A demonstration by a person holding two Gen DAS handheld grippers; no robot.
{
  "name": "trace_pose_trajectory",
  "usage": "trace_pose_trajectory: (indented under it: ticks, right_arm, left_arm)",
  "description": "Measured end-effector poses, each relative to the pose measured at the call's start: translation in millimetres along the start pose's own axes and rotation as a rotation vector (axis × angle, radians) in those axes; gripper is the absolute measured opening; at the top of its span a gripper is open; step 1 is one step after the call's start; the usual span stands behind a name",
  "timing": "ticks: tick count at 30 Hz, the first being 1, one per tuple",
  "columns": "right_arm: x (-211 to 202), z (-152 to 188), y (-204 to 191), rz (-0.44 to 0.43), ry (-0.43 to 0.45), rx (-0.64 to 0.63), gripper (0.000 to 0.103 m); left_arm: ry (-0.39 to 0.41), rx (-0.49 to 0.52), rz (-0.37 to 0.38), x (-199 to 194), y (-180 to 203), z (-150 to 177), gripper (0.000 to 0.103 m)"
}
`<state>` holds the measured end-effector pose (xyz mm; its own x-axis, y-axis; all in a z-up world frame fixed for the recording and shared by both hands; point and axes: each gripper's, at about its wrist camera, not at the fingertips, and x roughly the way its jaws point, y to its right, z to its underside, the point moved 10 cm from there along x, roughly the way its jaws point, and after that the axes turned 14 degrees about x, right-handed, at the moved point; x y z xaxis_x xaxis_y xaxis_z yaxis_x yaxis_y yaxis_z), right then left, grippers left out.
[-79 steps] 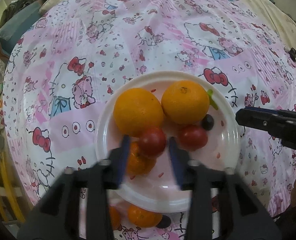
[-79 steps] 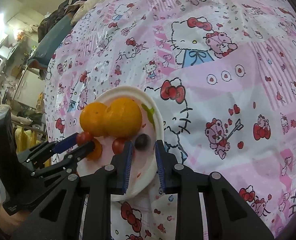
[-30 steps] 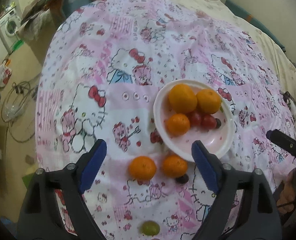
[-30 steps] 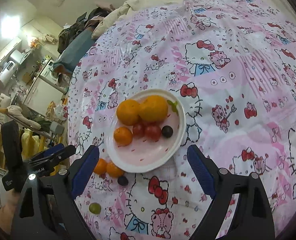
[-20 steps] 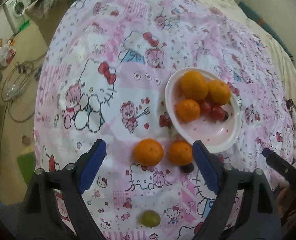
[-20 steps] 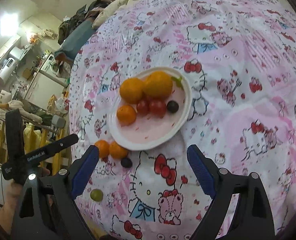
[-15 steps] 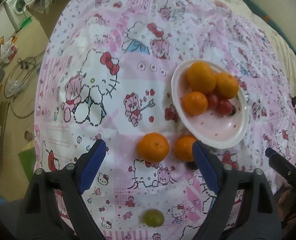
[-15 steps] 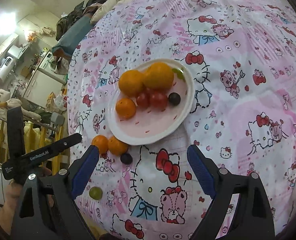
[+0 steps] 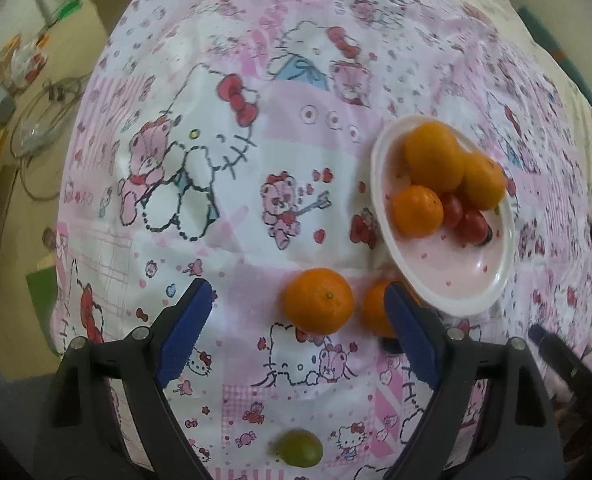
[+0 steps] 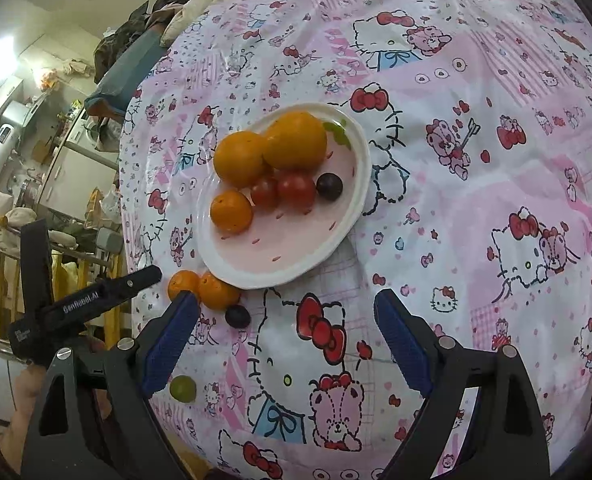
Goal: Organize fruits
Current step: 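Withdraw both open grippers from the plate toward the loose fruit, then grasp a tangerine with the left gripper while the right gripper grasps another black grape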
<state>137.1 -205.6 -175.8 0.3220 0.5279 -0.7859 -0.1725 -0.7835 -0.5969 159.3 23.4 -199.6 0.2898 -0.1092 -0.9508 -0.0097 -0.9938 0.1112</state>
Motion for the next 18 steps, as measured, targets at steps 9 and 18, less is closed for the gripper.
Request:
trace_pose_trajectory:
  ticks: [9, 18]
  right_arm:
    - [3.4, 0.0, 3.4, 0.028, 0.004, -0.008, 0.092]
    - [6.6, -0.6, 6.2, 0.036, 0.003, -0.009, 0.092]
  left_arm:
    - [-0.114, 0.001, 0.041, 31.9, 16.1, 15.0, 0.064]
    - [-0.161, 0.055, 0.009, 44.9, 24.7, 24.6, 0.039]
